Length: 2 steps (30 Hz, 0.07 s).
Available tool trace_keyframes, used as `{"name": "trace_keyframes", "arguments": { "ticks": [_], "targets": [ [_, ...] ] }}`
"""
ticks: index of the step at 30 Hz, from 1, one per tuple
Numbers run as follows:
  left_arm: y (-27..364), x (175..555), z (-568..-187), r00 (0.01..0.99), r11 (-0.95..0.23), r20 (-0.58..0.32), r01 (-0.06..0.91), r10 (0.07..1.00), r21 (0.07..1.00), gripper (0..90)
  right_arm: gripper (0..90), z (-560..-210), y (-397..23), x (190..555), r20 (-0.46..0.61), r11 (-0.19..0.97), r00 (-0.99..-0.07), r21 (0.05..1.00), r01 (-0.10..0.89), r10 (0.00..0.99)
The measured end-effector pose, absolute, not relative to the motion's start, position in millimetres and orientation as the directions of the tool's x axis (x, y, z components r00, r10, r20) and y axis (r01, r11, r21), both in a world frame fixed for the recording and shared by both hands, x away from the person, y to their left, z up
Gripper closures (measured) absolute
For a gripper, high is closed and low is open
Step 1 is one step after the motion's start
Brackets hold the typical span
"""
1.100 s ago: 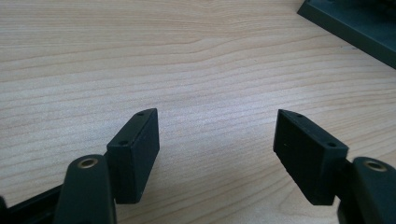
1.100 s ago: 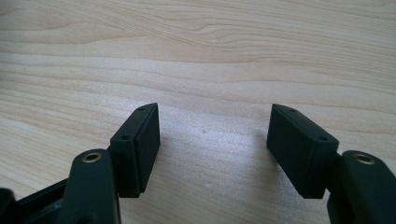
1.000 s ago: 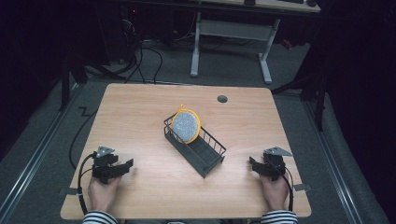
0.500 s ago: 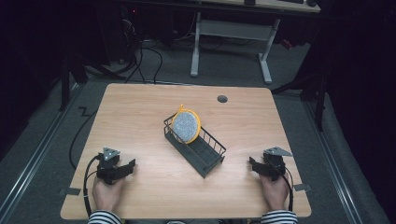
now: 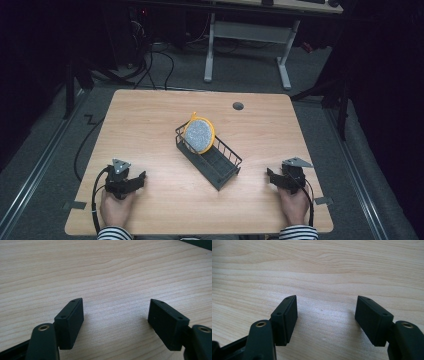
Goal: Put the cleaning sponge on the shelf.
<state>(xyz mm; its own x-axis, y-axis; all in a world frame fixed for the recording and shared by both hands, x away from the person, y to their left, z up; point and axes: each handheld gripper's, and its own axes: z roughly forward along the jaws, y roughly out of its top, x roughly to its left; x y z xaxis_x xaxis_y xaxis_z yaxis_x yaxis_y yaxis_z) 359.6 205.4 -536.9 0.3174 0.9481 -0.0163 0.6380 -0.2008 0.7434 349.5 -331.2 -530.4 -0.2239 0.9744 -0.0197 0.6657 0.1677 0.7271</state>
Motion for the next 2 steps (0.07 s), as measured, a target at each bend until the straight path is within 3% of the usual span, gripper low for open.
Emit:
{"name": "trace_keyframes", "arguments": {
  "ticks": [2],
  "targets": [
    [205.2,359.5,-536.9,0.316,-0.202,-0.014,0.638,0.949,0.743,29.0,34.6,-530.5,-331.2,349.5,-0.020,0.168,-0.224,0.728,0.665,0.974]
  ]
}}
